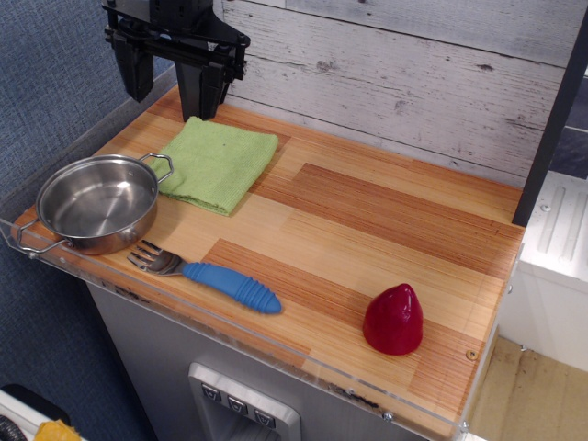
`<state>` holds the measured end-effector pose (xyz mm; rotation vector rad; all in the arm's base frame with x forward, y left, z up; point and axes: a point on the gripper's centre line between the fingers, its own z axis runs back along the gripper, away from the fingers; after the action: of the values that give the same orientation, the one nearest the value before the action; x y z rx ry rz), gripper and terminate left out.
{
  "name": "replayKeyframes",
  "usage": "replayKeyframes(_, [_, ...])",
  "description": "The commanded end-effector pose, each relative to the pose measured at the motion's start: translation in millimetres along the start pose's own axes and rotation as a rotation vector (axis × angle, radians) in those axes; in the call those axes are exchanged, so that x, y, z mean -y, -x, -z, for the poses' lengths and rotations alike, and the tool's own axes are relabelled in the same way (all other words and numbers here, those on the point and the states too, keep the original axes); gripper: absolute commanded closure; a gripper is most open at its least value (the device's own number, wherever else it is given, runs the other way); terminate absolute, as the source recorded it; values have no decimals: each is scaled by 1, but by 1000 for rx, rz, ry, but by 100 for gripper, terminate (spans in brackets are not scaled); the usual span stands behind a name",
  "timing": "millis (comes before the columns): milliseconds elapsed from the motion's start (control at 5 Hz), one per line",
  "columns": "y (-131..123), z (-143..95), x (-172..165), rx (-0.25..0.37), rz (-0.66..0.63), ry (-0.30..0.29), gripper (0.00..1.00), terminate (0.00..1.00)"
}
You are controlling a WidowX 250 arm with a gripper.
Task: Pick up the metal pot from the front of the napkin and place it to the side of napkin
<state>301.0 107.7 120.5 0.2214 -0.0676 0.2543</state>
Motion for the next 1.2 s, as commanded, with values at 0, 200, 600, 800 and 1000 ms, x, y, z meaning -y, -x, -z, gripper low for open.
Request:
replayKeyframes(0, [0,0,0,0,0,0,0,0])
replayKeyframes(200, [17,2,-5,-57,33,16,0,0])
replayKeyframes(600, [53,30,-24,-87,7,9,0,0])
replayKeyframes(800, [49,56,-21,-88,4,0,0,0])
replayKeyframes(1000, [50,71,-18,-77,17,-7,0,0])
